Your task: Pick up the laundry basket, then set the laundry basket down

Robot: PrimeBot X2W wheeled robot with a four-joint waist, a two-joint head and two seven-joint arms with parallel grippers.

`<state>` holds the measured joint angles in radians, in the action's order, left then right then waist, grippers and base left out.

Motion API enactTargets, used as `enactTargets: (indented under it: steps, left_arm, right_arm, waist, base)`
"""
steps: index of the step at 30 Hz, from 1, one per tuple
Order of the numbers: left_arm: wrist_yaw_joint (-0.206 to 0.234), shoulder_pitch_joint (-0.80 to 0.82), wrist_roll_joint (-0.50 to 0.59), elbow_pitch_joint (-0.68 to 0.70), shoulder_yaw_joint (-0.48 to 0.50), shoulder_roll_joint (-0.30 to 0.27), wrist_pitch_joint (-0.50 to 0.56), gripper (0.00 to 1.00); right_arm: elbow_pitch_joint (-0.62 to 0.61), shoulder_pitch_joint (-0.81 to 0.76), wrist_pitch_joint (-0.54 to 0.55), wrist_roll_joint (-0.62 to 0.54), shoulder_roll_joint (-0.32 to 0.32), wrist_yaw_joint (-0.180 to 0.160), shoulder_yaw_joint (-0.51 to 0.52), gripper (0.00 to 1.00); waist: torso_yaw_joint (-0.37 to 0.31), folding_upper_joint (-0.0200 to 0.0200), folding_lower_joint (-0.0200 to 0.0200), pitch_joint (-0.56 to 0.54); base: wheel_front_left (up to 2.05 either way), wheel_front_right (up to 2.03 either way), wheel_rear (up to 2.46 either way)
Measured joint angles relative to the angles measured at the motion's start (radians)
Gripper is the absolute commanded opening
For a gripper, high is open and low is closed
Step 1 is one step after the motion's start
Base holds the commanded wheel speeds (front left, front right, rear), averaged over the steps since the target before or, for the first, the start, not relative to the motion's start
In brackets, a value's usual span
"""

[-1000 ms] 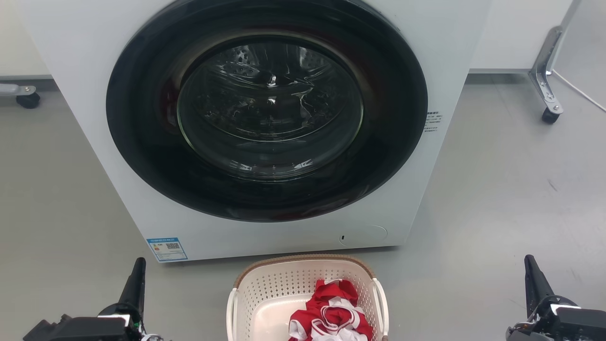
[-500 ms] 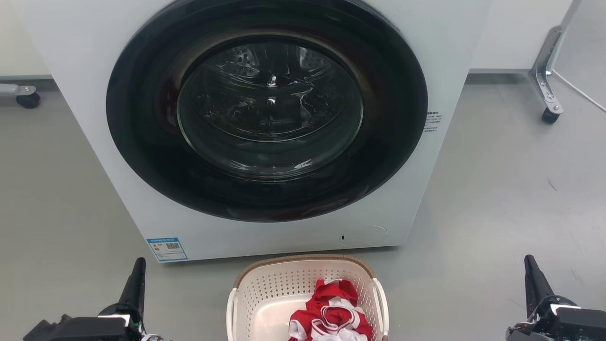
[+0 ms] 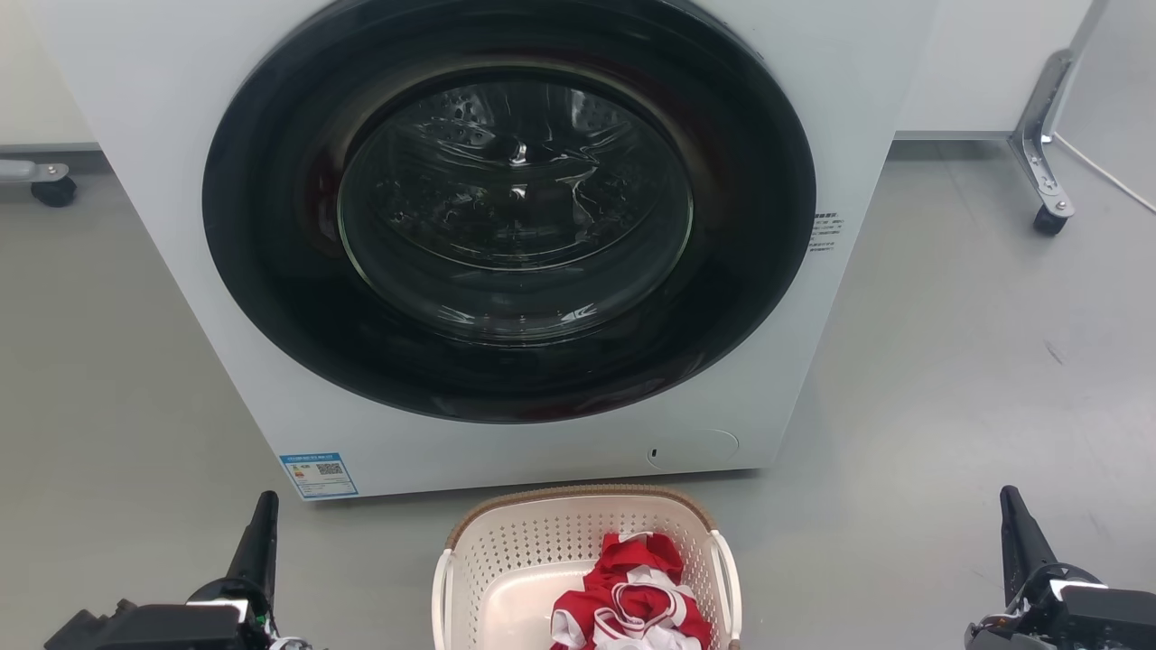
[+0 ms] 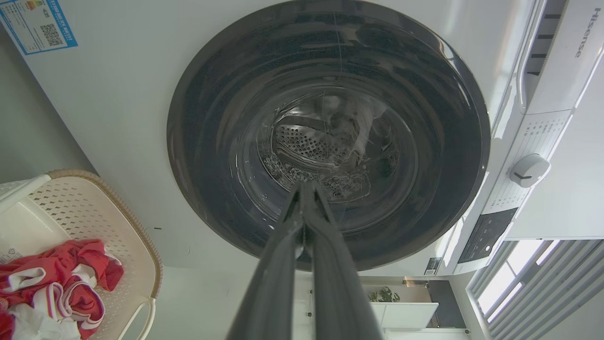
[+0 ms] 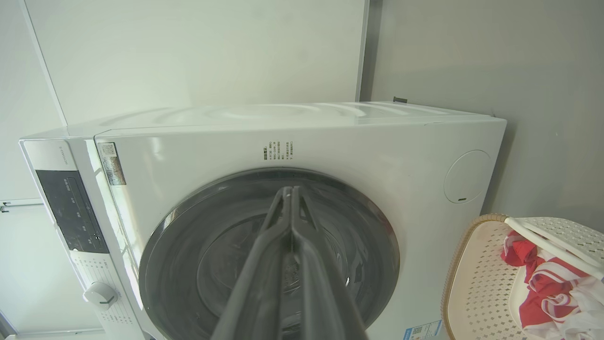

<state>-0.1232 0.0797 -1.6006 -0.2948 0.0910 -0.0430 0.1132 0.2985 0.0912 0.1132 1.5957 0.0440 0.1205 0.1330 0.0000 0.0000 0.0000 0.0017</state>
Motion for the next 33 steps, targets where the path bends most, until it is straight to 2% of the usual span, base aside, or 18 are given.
enactTargets:
  steps: [33]
  left_arm:
    - [0.000, 0.000, 0.000, 0.000, 0.000, 0.000, 0.000, 0.00]
  right_arm:
    - [0.000, 0.000, 0.000, 0.000, 0.000, 0.000, 0.000, 0.00]
  waist:
    - [0.000, 0.0000, 0.0000, 0.000]
  base:
    - [0.00, 0.00, 0.00]
